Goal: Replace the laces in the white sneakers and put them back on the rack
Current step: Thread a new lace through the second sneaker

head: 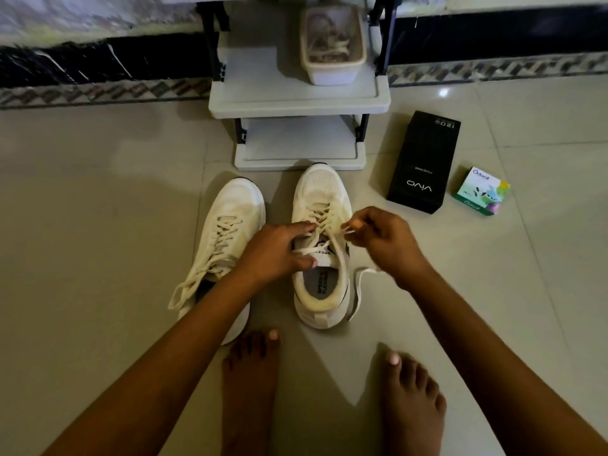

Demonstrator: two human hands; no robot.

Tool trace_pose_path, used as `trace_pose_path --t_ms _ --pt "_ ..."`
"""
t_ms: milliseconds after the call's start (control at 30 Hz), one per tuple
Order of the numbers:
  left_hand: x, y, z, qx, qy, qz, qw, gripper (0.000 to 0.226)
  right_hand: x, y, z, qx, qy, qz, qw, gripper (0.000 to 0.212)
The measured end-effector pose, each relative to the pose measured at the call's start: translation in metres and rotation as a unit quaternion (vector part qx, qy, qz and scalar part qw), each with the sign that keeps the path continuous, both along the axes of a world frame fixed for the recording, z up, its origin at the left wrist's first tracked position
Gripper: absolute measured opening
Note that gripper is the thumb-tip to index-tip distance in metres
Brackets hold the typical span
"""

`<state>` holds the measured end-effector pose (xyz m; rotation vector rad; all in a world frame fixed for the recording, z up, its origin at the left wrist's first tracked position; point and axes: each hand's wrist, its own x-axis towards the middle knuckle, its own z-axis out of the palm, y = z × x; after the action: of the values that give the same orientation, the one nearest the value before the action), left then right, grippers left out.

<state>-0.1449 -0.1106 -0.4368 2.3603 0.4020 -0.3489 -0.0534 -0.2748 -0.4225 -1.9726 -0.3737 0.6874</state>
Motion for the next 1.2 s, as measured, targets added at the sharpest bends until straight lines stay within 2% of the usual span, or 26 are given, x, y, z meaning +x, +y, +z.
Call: trace_pose_path --t_ms 67,133,200,233,333,400,467,533,600,700,733,767,833,867,900,933,1000,1067,1133,1200 --pt "0.001 0.001 0.0 0.012 0.007 -0.01 1.0 0.071 0.007 -0.005 0.024 0.115 0.073 -0.051 0.989 0.018" --pt "0.004 0.002 0.0 0.03 0.015 -0.025 0.999 0.072 0.014 -0.008 0.042 0.216 0.135 -0.075 0.964 0.022" --pt "0.006 0.004 0.002 0.03 0.03 -0.034 0.999 0.074 0.014 -0.005 0.043 0.249 0.189 -0.089 0.946 0.024" --pt "0.007 0.004 0.004 0.029 0.037 -0.04 0.998 0.075 0.01 -0.001 0.038 0.22 0.185 -0.09 0.954 0.021" --pt "0.008 0.006 0.006 0.019 0.048 -0.049 0.997 0.074 -0.002 0.007 0.008 0.034 0.023 -0.042 0.998 0.012" --pt "0.009 0.007 0.007 0.012 0.051 -0.048 0.998 0.071 -0.009 0.006 -0.008 -0.044 -0.096 0.012 0.994 0.016" --pt "0.009 0.008 0.008 0.01 0.049 -0.047 0.998 0.068 -0.012 0.005 -0.014 -0.088 -0.202 0.073 0.973 0.02" --pt "0.009 0.008 0.007 0.006 0.048 -0.043 0.998 0.067 -0.014 0.007 -0.015 -0.142 -0.288 0.145 0.936 0.024" --pt "0.009 0.007 0.007 0.0 0.05 -0.039 0.998 0.067 -0.016 0.008 -0.011 -0.181 -0.334 0.191 0.905 0.027" --pt "0.009 0.007 0.007 -0.005 0.05 -0.038 0.998 0.067 -0.01 0.009 -0.006 -0.221 -0.357 0.234 0.877 0.027" --pt "0.009 0.007 0.007 -0.006 0.052 -0.038 0.998 0.067 -0.008 0.008 -0.006 -0.21 -0.338 0.237 0.886 0.024" --pt "0.009 0.007 0.007 -0.006 0.053 -0.038 0.998 0.067 -0.005 0.007 -0.004 -0.175 -0.29 0.22 0.915 0.018" --pt "0.009 0.008 0.007 -0.004 0.054 -0.037 0.998 0.068 0.001 0.006 0.016 -0.053 -0.113 0.111 0.986 0.012" --pt "0.009 0.008 0.007 -0.003 0.054 -0.037 0.998 0.068 0.002 0.004 0.029 0.025 -0.018 0.043 0.999 0.015" --pt "0.009 0.008 0.007 -0.001 0.054 -0.036 0.998 0.068 0.006 0.001 0.04 0.09 0.033 -0.007 0.995 0.017" --pt "0.009 0.008 0.007 0.004 0.055 -0.039 0.998 0.068 0.01 -0.001 0.048 0.13 0.056 -0.032 0.989 0.021" --pt "0.009 0.008 0.007 0.015 0.056 -0.043 0.997 0.069 0.016 -0.002 0.057 0.162 0.079 -0.018 0.984 0.026" --pt "0.009 0.007 0.008 0.021 0.056 -0.042 0.997 0.07 0.016 0.002 0.054 0.198 0.146 -0.011 0.969 0.027" --pt "0.008 0.006 0.007 0.017 0.055 -0.036 0.998 0.069 0.01 0.007 0.042 0.148 0.158 -0.043 0.975 0.024" --pt "0.008 0.006 0.007 0.014 0.053 -0.032 0.998 0.068 0.003 0.009 0.023 0.025 0.034 -0.02 0.999 0.018"
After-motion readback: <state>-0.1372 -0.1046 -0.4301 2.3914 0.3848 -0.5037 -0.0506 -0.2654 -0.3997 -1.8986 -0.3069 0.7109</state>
